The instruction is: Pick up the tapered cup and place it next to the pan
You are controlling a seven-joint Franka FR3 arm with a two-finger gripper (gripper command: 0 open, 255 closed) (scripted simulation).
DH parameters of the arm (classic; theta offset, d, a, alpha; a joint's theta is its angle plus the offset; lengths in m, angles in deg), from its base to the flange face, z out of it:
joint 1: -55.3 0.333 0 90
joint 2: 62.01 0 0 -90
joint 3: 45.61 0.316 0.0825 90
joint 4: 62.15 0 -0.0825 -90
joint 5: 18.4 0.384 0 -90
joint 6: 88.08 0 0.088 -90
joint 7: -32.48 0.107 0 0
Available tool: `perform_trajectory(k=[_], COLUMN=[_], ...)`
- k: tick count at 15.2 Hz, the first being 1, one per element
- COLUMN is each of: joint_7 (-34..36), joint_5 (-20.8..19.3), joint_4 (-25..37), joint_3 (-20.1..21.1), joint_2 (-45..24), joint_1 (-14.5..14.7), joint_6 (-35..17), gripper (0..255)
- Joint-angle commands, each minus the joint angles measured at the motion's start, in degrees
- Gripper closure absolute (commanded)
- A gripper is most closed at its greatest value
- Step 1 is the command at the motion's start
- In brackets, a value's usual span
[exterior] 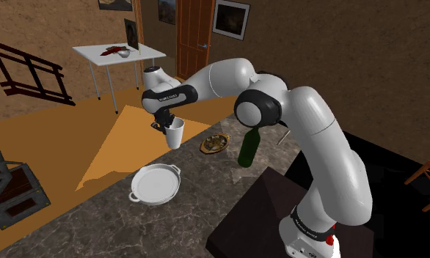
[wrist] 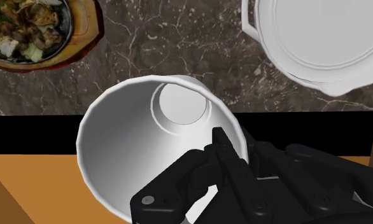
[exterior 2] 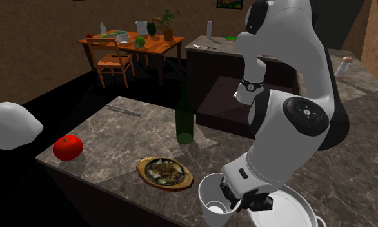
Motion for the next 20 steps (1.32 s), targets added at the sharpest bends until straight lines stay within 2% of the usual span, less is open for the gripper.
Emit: perform_trajectory(k=[1, 8, 16, 17, 20], joint_7=[0.05, 0.49, 0.49, 0.49, 0.49], joint_5=[-0.01, 0.05, 0.05, 0.05, 0.05], joint_4=[-0.63, -0.74, -0.74, -0.76, -0.74], joint_3=[-0.01, 0.10, 0.10, 0.10, 0.10], joint_2=[-0.51, -3.94, -3.94, -3.93, -3.95], joint_1=[-0.08, -0.20, -0.20, -0.20, -0.20], joint_6=[-1.19, -4.70, -4.70, -4.72, -4.71], gripper=[255, 255, 255, 0, 0])
